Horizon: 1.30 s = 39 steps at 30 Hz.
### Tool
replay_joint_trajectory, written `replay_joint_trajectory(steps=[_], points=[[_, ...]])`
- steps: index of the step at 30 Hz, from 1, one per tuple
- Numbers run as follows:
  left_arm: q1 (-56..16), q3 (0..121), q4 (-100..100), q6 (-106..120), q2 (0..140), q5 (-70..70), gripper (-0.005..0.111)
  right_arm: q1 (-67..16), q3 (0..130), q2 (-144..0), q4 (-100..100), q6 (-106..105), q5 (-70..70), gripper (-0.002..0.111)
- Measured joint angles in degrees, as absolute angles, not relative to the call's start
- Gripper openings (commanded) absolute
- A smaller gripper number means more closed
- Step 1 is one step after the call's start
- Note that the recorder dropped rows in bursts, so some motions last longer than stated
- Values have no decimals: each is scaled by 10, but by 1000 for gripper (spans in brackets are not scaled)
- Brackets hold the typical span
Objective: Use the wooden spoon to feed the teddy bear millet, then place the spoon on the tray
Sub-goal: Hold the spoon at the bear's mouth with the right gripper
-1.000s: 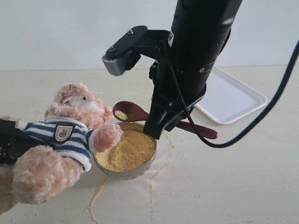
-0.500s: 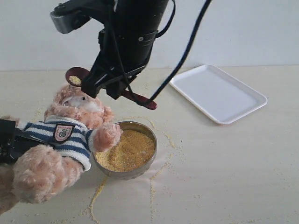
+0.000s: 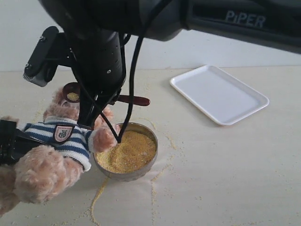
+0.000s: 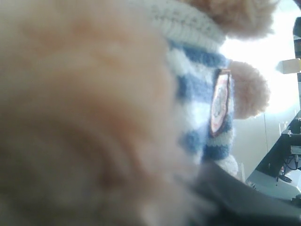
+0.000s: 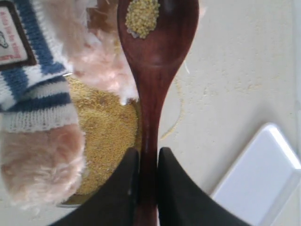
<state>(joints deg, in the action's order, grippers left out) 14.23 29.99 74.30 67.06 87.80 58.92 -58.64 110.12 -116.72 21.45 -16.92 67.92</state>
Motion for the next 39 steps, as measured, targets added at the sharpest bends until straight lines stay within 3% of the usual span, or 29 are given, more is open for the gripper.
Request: replay_joint_trajectory(steps=[39], points=[[142,299,740,671,878,588,5,-663,1101,-1208,433,-98,697,0]])
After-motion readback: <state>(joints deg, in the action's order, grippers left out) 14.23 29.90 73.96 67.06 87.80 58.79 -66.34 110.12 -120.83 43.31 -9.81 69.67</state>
